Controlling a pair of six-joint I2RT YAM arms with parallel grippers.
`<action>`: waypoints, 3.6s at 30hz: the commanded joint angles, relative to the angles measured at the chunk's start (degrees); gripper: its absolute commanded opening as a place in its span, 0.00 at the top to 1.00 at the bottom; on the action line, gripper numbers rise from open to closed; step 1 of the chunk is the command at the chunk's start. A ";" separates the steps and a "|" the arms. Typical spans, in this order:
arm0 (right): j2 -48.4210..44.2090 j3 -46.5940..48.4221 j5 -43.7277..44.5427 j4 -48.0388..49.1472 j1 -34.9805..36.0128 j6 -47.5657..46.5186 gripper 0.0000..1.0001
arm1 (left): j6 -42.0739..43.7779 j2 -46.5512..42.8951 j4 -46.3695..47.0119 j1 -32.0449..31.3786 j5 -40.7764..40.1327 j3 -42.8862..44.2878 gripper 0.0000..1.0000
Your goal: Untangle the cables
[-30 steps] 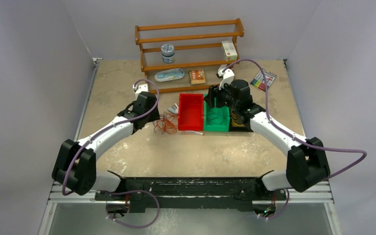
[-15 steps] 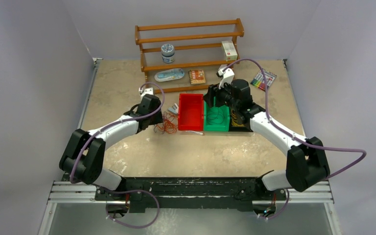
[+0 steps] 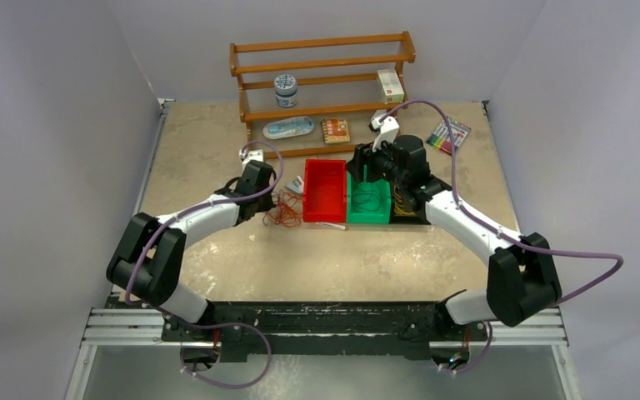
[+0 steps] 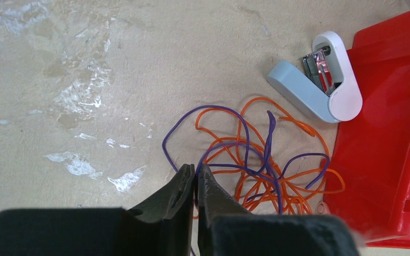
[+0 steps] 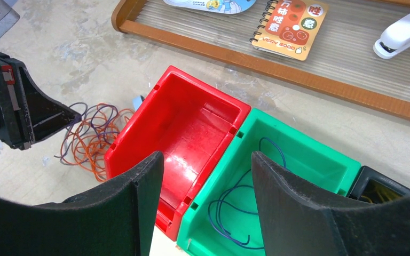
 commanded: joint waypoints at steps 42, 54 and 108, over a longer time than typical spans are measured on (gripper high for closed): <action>14.83 8.03 -17.59 43.86 16.42 2.03 0.23 | 9.51 -20.27 -18.42 -0.27 -0.95 31.96 1.00; 25.77 19.24 -20.46 46.53 18.46 -0.86 0.13 | 9.42 -20.47 -18.90 -0.28 4.71 34.08 1.00; 49.40 18.33 -20.28 54.55 23.72 9.35 0.77 | 11.48 -18.94 -20.57 -0.28 -1.74 59.70 1.00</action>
